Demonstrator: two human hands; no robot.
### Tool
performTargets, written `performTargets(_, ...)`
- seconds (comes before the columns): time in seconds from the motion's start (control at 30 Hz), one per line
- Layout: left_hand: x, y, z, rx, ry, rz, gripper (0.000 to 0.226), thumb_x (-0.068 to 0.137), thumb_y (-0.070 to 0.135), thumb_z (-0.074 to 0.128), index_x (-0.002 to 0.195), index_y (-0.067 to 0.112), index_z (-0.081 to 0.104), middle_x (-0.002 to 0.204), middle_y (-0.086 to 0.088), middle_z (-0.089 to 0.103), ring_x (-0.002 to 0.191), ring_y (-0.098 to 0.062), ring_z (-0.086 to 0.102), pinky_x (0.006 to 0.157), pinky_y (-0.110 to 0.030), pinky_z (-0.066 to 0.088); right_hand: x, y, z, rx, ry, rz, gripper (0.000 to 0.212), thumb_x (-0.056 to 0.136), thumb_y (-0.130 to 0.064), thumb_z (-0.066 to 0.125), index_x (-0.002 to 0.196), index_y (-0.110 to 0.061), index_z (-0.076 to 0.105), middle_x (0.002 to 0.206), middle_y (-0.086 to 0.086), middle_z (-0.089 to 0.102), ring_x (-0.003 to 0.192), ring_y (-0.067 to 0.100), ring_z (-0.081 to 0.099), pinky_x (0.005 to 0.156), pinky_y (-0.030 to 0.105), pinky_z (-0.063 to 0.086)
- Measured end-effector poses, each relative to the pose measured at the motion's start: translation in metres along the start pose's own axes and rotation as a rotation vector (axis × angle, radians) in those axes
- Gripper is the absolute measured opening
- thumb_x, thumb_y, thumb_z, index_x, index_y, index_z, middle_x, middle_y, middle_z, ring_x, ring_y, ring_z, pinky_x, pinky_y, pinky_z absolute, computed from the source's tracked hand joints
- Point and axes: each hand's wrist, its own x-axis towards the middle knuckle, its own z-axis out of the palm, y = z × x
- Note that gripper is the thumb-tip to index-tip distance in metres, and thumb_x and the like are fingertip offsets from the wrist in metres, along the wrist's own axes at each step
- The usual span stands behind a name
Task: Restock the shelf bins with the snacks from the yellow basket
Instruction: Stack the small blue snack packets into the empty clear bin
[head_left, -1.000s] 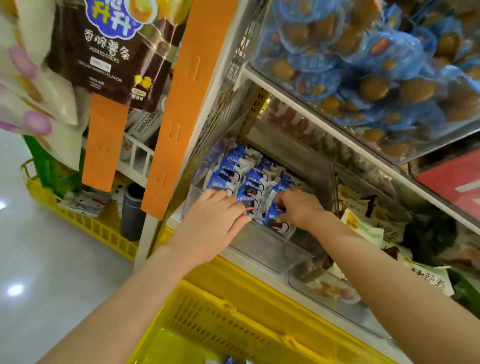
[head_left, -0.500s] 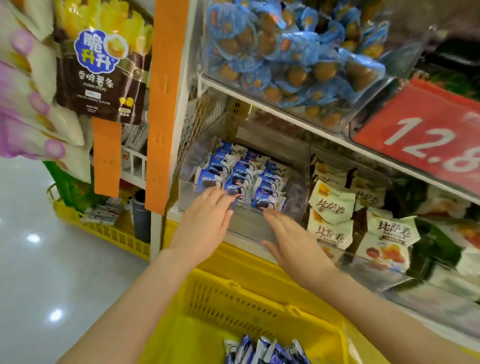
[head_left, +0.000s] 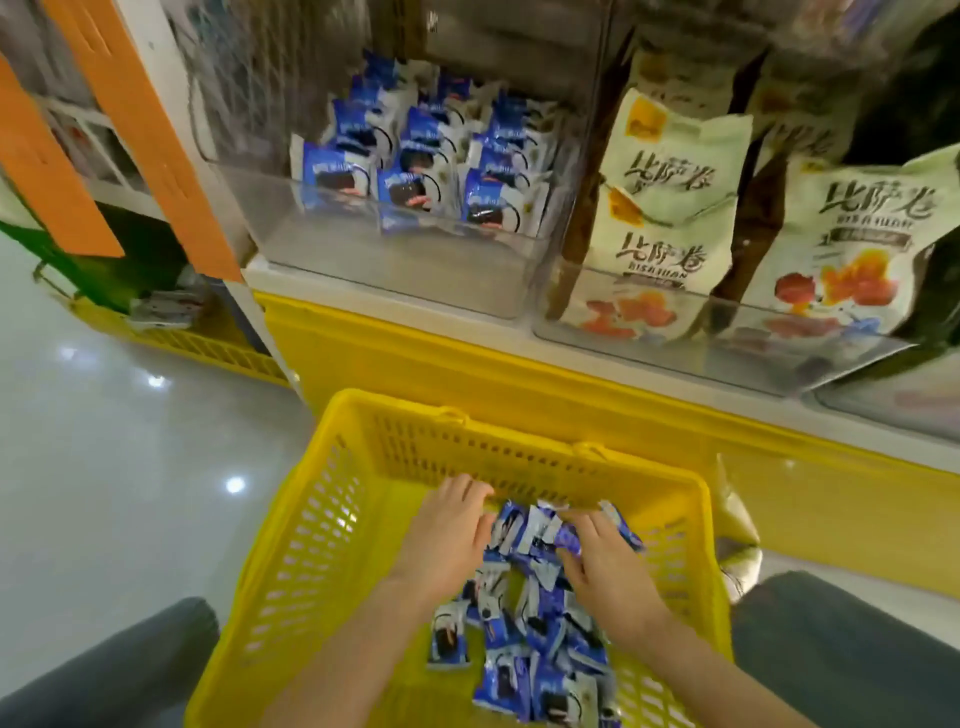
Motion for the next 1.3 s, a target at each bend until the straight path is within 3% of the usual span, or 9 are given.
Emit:
performTargets(0.17,-0.008,-0.041,0.073,-0.094,-0.304,-0.213,0.029,0.098,0.027,0.04,0.121,0.011,0.049,0.117,-0.007,0.051,0.107,-0.022,0.051,0.088,-0.03,0.041,0.019,0.038,0.046,0.04,-0.202,0.152,0.055,0.1,-0.024,0.04,0.147,-0.009,0.017,0.153,0.006,0.021,0.14,0.021,0.023,0.114,0.028,0.021)
performTargets(0.3,-0.019,-0.062,0.106,-0.217,-0.502,-0.425,0.032,0.096,0.021,0.048,0.125,0.008,0.047,0.126,-0.012,0.047,0.111,-0.027,0.051,0.092,-0.034,0.043,0.031,0.057,0.07,0.048,-0.263,0.246,0.068,0.099,-0.028,0.043,0.15,-0.008,0.003,0.158,0.005,0.005,0.145,0.021,0.009,0.118,0.03,0.015)
performTargets(0.43,-0.029,-0.071,0.126,-0.107,-0.678,-0.417,0.039,0.094,0.02,0.052,0.129,0.009,0.042,0.131,-0.012,0.048,0.115,-0.024,0.051,0.083,-0.026,0.041,0.037,0.063,0.086,-0.012,-0.196,0.274,0.076,0.096,-0.037,0.048,0.149,-0.009,0.002,0.153,0.007,0.014,0.139,0.024,0.025,0.113,0.031,0.028)
performTargets(0.6,-0.036,-0.075,0.136,0.011,-0.789,-0.355,0.051,0.09,0.022,0.058,0.137,0.015,0.038,0.14,-0.007,0.042,0.127,-0.022,0.04,0.101,-0.028,0.034,0.046,0.065,0.094,-0.096,-0.19,0.258,0.065,0.091,-0.043,0.054,0.141,-0.011,0.028,0.137,0.01,0.031,0.127,0.026,0.035,0.105,0.034,0.035)
performTargets(0.73,-0.042,-0.074,0.133,-0.194,-0.716,-0.41,0.038,0.086,0.018,0.063,0.121,0.015,0.05,0.124,-0.003,0.055,0.107,-0.013,0.053,0.083,-0.018,0.041,0.043,0.062,0.097,-0.149,-0.206,0.167,0.044,0.088,-0.04,0.06,0.122,-0.018,0.041,0.127,0.006,0.042,0.117,0.023,0.041,0.098,0.032,0.036)
performTargets(0.9,-0.033,-0.073,0.111,-0.581,-0.525,-0.52,0.023,0.081,0.01,0.068,0.1,0.019,0.057,0.093,0.006,0.059,0.077,0.0,0.055,0.057,-0.01,0.045,0.033,0.05,0.09,0.169,-0.273,0.281,0.045,0.088,-0.038,0.061,0.122,-0.016,0.04,0.119,0.006,0.06,0.1,0.023,0.059,0.076,0.03,0.044)
performTargets(1.03,-0.023,-0.061,0.094,-0.959,-0.257,-0.78,0.011,0.085,0.017,0.065,0.093,0.021,0.059,0.095,0.001,0.065,0.082,-0.008,0.062,0.059,-0.016,0.045,0.028,0.019,0.078,0.651,-0.219,0.393,0.055,0.091,-0.035,0.057,0.135,-0.007,0.04,0.136,0.01,0.049,0.124,0.025,0.048,0.097,0.032,0.041)
performTargets(1.17,-0.026,-0.043,0.083,-1.281,-0.15,-0.87,0.007,0.093,0.023,0.053,0.1,0.022,0.056,0.101,-0.004,0.068,0.08,-0.01,0.068,0.059,-0.023,0.052,0.014,-0.022,0.07,0.912,-0.202,0.396,0.039,0.097,-0.03,0.047,0.127,-0.005,0.045,0.117,0.006,0.056,0.108,0.017,0.054,0.087,0.02,0.043)
performTargets(1.3,-0.036,-0.026,0.075,-1.455,-0.206,-0.794,0.038,0.086,0.043,0.052,0.117,0.021,0.054,0.113,-0.007,0.066,0.105,-0.021,0.062,0.087,-0.039,0.051,-0.001,-0.049,0.073,0.962,-0.107,0.465,0.024,0.097,-0.022,0.049,0.115,-0.007,0.045,0.094,-0.003,0.051,0.085,0.009,0.051,0.076,0.018,0.041)
